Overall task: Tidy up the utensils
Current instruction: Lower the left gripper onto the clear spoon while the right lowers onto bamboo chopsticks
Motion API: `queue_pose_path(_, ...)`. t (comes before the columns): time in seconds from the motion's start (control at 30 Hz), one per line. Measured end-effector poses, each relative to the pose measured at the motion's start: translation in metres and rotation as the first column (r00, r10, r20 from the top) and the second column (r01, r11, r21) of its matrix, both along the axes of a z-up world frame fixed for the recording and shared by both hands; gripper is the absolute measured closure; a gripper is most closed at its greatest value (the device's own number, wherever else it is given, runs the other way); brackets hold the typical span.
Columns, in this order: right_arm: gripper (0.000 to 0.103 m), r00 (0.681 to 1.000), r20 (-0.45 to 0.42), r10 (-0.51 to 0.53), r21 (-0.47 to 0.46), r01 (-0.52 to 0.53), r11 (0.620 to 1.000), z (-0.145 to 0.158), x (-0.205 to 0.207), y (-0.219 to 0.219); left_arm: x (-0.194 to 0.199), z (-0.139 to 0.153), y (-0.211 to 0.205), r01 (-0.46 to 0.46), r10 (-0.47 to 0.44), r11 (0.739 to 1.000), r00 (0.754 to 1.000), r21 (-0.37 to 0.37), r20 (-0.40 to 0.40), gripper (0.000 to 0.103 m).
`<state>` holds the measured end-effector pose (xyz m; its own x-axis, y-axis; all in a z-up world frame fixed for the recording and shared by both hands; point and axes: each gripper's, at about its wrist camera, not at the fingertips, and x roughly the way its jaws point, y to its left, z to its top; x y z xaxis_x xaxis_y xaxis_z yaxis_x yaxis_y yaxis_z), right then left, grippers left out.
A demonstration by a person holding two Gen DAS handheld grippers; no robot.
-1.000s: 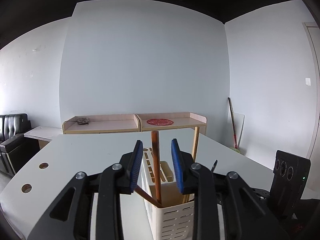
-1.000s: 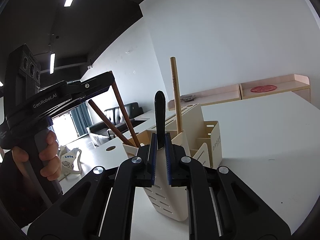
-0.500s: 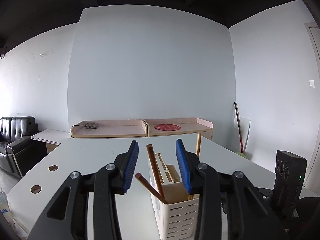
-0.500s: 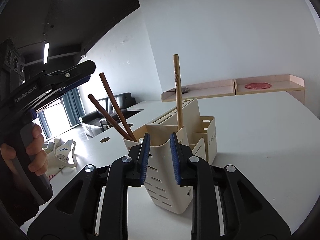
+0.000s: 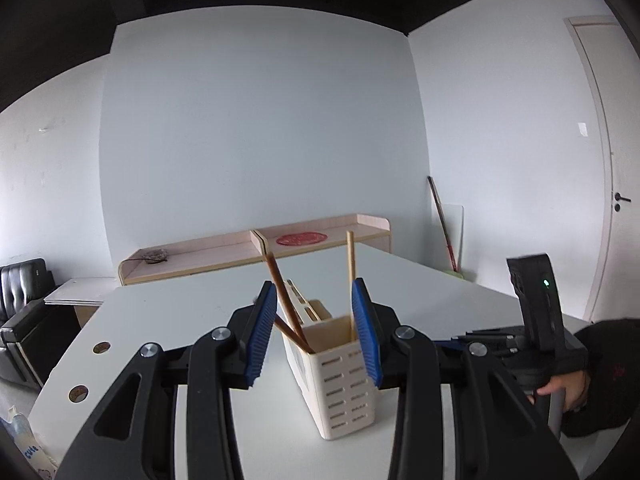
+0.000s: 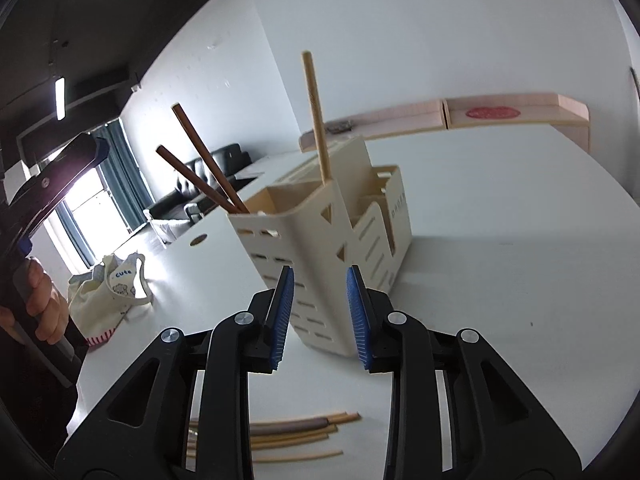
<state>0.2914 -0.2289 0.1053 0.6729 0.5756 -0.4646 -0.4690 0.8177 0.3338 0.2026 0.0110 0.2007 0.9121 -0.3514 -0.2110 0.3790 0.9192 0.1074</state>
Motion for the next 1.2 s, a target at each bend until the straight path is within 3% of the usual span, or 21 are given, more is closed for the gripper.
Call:
queue_pose_path(0.13,0.076,0.989,-0.149,-0.012,-0.012,0.010,1.000,-0.014,-0.001,-0.010,-0.006,-0.024,-0.011,0.082,-0.073,0.993,0.993,0.089,-0.093,0.065)
queue_pose_path(0.23,0.076,0.969,-0.240,-0.060,-0.076,0.043,0.996,-0.025,0.000,-0.009,-0.008,-0.046,-0.022,0.161,-0.131,0.972,0.976,0.172,-0.171,0.065)
queue_pose_path(0.37,0.077,0.917,-0.394,-0.065,-0.092,0.031,0.995,-0.045,0.004,-0.005,-0.015,-0.082,-0.043,0.244,-0.169,0.907,0.957,0.342,-0.235,0.065)
queue_pose_path(0.43,0.077,0.870,-0.487,-0.077,-0.081,0.043,0.996,-0.057,0.008,-0.004,-0.017,-0.099,-0.050,0.272,-0.172,0.873,0.948,0.405,-0.268,0.065)
queue_pose_path(0.53,0.078,0.802,-0.587,-0.108,-0.071,0.082,0.994,-0.075,0.015,-0.003,-0.015,-0.116,-0.050,0.325,-0.184,0.848,0.921,0.419,-0.342,0.065)
queue_pose_path(0.63,0.084,0.768,-0.622,-0.155,-0.104,0.115,0.988,-0.089,0.020,-0.003,-0.012,-0.128,-0.054,0.359,-0.182,0.839,0.894,0.409,-0.410,0.065)
queue_pose_path(0.7,0.090,0.744,-0.650,-0.155,-0.077,0.139,0.987,-0.097,0.021,-0.005,-0.014,-0.135,-0.058,0.369,-0.179,0.827,0.888,0.424,-0.424,0.067)
queue_pose_path(0.73,0.090,0.736,-0.659,-0.153,-0.062,0.149,0.987,-0.099,0.022,-0.005,-0.013,-0.138,-0.059,0.380,-0.180,0.820,0.881,0.428,-0.437,0.071)
queue_pose_path(0.97,0.089,0.704,-0.686,-0.183,-0.054,0.201,0.978,-0.104,0.026,-0.001,0.007,-0.153,-0.058,0.449,-0.186,0.790,0.824,0.417,-0.535,0.072)
queue_pose_path(1.2,0.089,0.681,-0.695,-0.232,-0.103,0.225,0.969,-0.099,0.030,0.015,0.027,-0.160,-0.050,0.472,-0.175,0.779,0.796,0.413,-0.579,0.072)
